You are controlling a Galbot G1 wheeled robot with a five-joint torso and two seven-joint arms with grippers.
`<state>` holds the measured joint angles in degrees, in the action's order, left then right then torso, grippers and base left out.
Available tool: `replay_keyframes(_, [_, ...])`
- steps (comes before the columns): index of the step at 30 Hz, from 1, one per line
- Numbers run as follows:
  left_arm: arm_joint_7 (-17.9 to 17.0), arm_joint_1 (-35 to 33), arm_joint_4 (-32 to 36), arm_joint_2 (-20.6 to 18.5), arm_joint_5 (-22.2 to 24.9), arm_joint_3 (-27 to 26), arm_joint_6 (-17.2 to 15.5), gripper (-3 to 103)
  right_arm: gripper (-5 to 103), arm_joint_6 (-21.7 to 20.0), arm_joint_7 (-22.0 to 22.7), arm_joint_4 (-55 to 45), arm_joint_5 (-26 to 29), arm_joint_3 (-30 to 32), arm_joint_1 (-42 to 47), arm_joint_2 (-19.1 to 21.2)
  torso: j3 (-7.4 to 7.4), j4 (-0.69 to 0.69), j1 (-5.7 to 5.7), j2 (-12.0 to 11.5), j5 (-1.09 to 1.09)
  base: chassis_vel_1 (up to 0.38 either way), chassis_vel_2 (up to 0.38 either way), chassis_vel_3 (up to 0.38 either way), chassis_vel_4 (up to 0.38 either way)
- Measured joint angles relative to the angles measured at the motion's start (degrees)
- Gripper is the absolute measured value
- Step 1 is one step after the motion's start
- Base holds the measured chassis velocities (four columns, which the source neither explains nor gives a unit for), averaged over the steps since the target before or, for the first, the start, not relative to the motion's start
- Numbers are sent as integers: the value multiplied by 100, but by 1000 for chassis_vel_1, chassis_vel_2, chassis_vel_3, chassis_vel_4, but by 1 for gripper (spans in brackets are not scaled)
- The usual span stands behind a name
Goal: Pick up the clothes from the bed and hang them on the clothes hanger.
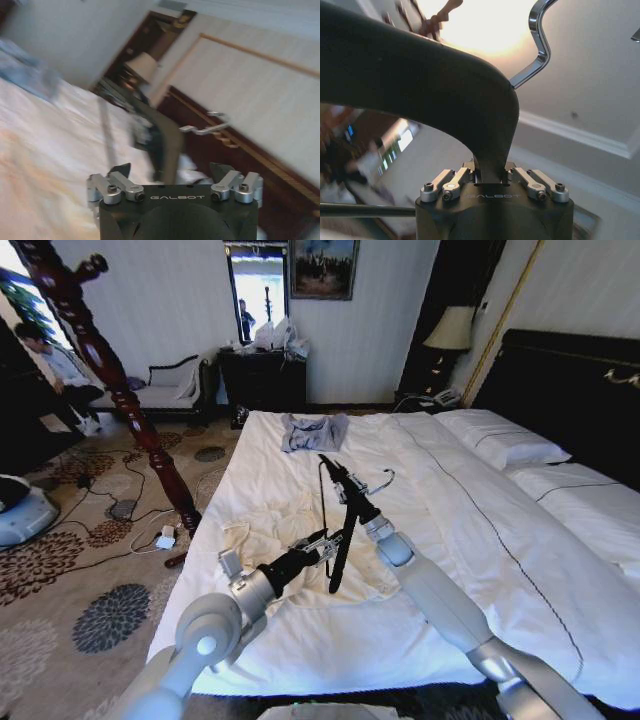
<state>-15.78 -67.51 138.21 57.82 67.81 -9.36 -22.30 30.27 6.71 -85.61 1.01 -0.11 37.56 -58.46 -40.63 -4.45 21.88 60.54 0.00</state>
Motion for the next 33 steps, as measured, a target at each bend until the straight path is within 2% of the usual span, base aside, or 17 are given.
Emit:
replay_keyframes(1, [-99, -52, 7, -47, -311, -76, -18, 98, 24, -291, 155, -40, -76, -18, -17, 109, 0, -1, 0, 0, 0, 0, 0, 0, 0])
replay_keyframes(2, [-99, -52, 7, -47, -311, -76, -18, 98, 24, -291, 155, -40, -76, -18, -17, 109, 0, -1, 0, 0, 0, 0, 0, 0, 0])
replay_keyframes(5, [-277, -147, 6, -108, -963, -178, -77, 100, 24, -929, 493, -94, -284, -91, -102, 310, 0, -1, 0, 0, 0, 0, 0, 0, 0])
replay_keyframes(6, [-361, -189, -9, -104, -1306, -181, -98, 100, 24, -1256, 677, -116, -463, -139, -156, 387, 0, 0, 0, 0, 0, 0, 0, 0, 0])
replay_keyframes(7, [-361, -189, -9, -104, -1306, -181, -98, 100, 24, -1256, 677, -116, -463, -139, -156, 387, 0, 0, 0, 0, 0, 0, 0, 0, 0])
replay_keyframes(9, [-459, -222, -48, -76, -1826, -122, -165, 100, 24, -1759, 915, -180, -693, -227, -217, 498, 0, 1, 0, 0, 0, 0, 0, 0, 0])
replay_keyframes(10, [-495, -239, -86, -62, -2275, -63, -221, 100, 24, -2186, 1088, -253, -819, -313, -261, 590, 0, 0, 0, 0, 0, 0, 0, 0, 0])
replay_keyframes(11, [-497, -242, -124, -64, -2693, -3, -260, 100, 24, -2579, 1270, -294, -939, -423, -314, 661, 0, -1, 0, 0, -1, 0, 0, 0, 0])
replay_keyframes(12, [-497, -242, -124, -64, -2693, -3, -260, 100, 24, -2579, 1270, -294, -939, -423, -314, 661, 0, -1, 0, 0, -1, 0, 0, 0, 0])
replay_keyframes(16, [-346, -135, -264, -181, -3503, 99, -257, 100, 24, -3604, 1929, -247, -1334, -910, -603, 758, 0, 0, 0, 0, -1, 0, 0, 0, 0])
replay_keyframes(17, [-346, -135, -264, -181, -3503, 99, -257, 100, 24, -3604, 1929, -247, -1334, -910, -603, 758, 0, 0, 0, 0, -1, 0, 0, 0, 0])
replay_keyframes(21, [-78, 276, -524, -344, -3753, 245, -277, 100, 24, -4718, 2389, -287, -811, -1642, -1072, 701, 0, -1, 0, 0, -1, 0, 0, 0, 0])
replay_keyframes(22, [-78, 276, -524, -344, -3753, 245, -277, 100, 24, -4718, 2389, -287, -811, -1642, -1072, 701, 0, -1, 0, 0, -1, 0, 0, 0, 0])
replay_keyframes(25, [128, 636, -861, -429, -3942, 444, -300, 100, 24, -5278, 2652, -276, -420, -2090, -1507, 522, 0, 2, 0, 0, -2, 0, 0, 0, 0])
replay_keyframes(26, [128, 636, -861, -429, -3942, 444, -300, 100, 24, -5278, 2652, -276, -420, -2090, -1507, 522, 0, 2, 0, 0, -2, 0, 0, 0, 0])
replay_keyframes(29, [170, 949, -1078, -443, -3995, 663, -408, 100, 24, -5811, 3011, -254, -130, -2463, -1835, 373, 0, 1, 1, 0, -2, 0, 0, 0, 0])
replay_keyframes(33, [105, 1296, -1288, -408, -3979, 869, -555, 100, 24, -6044, 3113, -240, 18, -2669, -1972, 312, -1, 1, 1, 0, -1, 0, 0, 0, 0])
